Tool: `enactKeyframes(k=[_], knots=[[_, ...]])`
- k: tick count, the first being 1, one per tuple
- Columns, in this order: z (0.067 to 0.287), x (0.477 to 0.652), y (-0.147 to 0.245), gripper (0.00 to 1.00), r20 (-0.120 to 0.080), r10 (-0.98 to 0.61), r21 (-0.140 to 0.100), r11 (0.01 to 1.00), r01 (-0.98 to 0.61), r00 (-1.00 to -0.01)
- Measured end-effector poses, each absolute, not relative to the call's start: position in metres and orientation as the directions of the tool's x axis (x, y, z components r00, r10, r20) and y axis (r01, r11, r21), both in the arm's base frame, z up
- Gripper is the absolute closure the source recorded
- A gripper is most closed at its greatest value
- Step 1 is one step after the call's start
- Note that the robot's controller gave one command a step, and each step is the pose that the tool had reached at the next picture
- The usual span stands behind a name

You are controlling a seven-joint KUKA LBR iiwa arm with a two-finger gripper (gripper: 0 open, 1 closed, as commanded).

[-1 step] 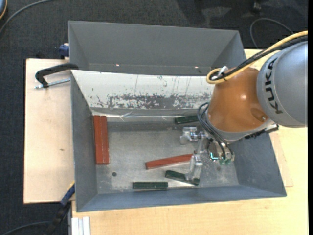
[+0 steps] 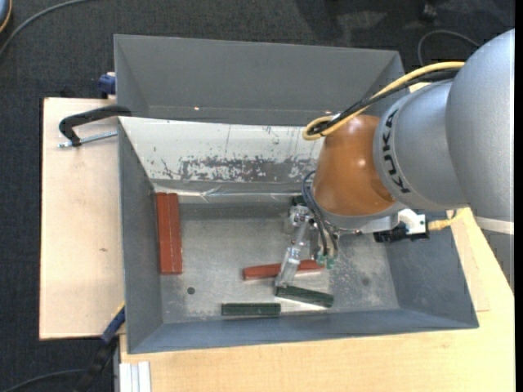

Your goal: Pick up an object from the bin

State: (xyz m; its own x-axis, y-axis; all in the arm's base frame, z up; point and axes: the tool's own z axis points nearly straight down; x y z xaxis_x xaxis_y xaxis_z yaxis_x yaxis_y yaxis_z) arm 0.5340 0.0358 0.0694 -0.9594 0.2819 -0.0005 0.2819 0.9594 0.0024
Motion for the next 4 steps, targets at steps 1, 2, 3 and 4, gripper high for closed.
enactKeyframes(k=[1,2,3,4], knots=[[0.071,0.520,0.079,0.00,0.002,0.257,0.003,0.966,0.257,-0.966],[0.071,0.516,0.020,0.00,0.000,0.270,-0.002,0.963,0.270,-0.963],[0.071,0.506,-0.046,0.00,0.000,0.391,-0.002,0.920,0.391,-0.920],[0.071,0.508,0.028,0.00,0.000,0.290,0.004,0.957,0.290,-0.957]])
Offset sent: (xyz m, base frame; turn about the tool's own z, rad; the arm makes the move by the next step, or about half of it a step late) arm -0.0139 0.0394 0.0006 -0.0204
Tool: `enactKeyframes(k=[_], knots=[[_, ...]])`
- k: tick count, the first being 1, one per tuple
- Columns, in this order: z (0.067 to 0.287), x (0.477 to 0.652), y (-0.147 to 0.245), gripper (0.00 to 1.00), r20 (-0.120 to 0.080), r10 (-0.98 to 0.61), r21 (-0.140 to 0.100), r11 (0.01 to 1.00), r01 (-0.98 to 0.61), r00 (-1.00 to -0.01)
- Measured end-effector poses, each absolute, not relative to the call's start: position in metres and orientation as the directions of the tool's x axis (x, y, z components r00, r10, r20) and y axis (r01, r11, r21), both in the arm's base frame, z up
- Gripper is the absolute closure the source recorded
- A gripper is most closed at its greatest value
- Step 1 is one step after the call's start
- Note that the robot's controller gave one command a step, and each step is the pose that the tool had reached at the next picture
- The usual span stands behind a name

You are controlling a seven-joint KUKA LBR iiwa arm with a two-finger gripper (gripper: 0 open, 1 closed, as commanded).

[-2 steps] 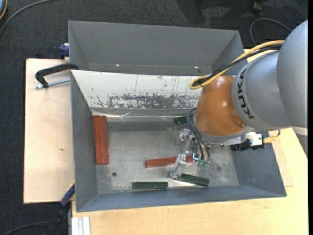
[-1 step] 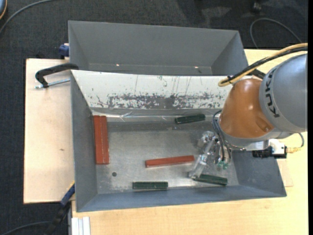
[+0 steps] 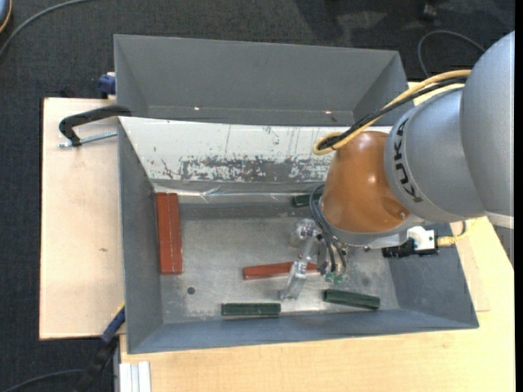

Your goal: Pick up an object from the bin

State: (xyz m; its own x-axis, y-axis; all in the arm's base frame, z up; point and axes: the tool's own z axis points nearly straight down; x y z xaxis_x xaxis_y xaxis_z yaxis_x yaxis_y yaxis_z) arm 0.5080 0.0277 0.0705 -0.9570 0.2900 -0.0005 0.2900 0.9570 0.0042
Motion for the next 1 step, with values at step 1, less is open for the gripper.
enactKeyframes(k=[1], knots=[[0.0704,0.5080,0.0240,1.00,-0.001,0.295,0.002,0.955,0.295,-0.955]])
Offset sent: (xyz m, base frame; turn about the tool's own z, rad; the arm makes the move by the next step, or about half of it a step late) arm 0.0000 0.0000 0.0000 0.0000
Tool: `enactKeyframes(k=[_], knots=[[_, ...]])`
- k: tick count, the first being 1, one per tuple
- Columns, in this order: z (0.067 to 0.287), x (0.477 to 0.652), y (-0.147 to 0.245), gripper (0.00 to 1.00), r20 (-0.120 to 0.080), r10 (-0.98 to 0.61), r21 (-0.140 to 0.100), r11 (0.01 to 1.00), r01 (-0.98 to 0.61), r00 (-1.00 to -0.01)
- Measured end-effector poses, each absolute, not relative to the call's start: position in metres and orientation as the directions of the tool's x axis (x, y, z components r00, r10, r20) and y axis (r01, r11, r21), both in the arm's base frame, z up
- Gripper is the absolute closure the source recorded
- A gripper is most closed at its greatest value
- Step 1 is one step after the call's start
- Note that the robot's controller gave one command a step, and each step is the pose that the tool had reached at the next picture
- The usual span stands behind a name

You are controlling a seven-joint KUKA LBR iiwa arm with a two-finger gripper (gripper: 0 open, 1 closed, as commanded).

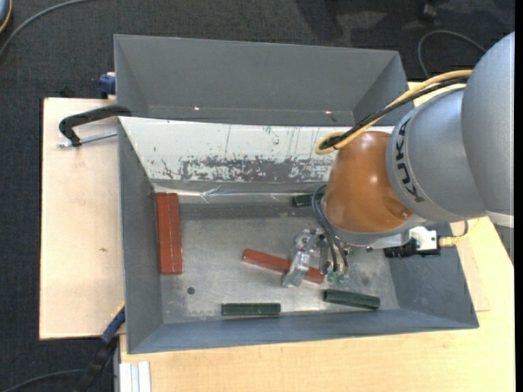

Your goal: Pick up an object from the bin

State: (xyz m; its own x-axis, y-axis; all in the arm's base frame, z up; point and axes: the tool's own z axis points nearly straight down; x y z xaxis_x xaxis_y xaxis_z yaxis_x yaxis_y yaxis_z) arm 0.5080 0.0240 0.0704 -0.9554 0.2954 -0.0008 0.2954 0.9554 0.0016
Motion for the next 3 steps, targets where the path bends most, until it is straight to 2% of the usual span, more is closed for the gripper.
enactKeyframes(k=[1,2,3], knots=[[0.075,0.509,0.025,1.00,-0.003,0.295,0.002,0.956,0.294,-0.956],[0.115,0.511,0.026,1.00,-0.008,0.293,0.004,0.956,0.293,-0.956],[0.201,0.513,0.026,1.00,-0.012,0.292,0.005,0.957,0.292,-0.956]])
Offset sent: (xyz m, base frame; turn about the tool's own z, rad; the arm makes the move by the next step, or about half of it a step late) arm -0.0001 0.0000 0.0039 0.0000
